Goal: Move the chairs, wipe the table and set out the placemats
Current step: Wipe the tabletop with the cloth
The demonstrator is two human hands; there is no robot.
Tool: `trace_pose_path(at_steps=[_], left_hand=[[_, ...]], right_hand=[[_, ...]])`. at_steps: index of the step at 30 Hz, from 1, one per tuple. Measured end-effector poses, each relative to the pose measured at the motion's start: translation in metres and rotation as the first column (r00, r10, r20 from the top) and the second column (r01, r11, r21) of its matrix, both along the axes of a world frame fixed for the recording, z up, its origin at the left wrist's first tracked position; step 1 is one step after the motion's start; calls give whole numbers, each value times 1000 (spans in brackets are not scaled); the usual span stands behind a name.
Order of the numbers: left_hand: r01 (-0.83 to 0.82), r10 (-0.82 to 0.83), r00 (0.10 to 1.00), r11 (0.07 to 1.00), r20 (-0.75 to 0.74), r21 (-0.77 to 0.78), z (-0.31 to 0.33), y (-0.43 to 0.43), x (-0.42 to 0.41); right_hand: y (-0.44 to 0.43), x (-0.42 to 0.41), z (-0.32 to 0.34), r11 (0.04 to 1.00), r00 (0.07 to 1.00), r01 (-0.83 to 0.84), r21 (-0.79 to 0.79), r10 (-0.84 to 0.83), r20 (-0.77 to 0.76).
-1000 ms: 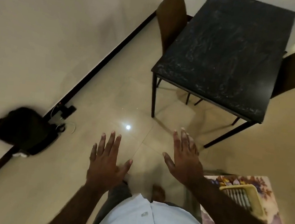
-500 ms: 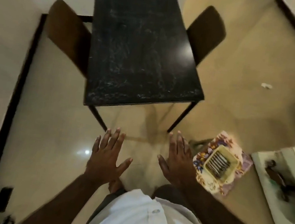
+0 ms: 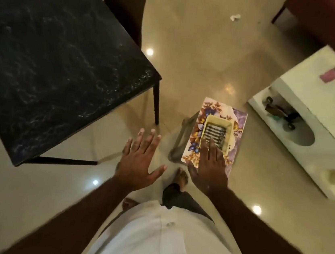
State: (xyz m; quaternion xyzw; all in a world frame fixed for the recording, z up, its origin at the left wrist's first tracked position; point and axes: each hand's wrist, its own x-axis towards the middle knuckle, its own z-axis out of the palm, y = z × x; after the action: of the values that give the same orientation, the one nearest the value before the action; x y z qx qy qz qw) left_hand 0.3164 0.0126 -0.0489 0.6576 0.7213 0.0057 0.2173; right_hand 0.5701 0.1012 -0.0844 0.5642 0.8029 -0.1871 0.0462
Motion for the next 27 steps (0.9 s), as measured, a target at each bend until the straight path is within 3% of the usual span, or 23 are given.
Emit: trace_pose_path(at_steps=[6,17,23,27], left_hand=[[39,-38,999,995,9,-95,-22,66,47],[-17,39,997,948,63,-317,-72,119,99],[-63,91,994,913,52,-403,-92,115,104],[-109,148,988,888,52,-447,-95,104,101]], right_hand=[[75,46,-52,979,998,47,-199,-40,39],[175,81,-160,832,958,-59,-551,203,204],[193,80,-217,768,939,-16,-640,232,255],[196,78,-235,809,944,-20,-588,209,256]])
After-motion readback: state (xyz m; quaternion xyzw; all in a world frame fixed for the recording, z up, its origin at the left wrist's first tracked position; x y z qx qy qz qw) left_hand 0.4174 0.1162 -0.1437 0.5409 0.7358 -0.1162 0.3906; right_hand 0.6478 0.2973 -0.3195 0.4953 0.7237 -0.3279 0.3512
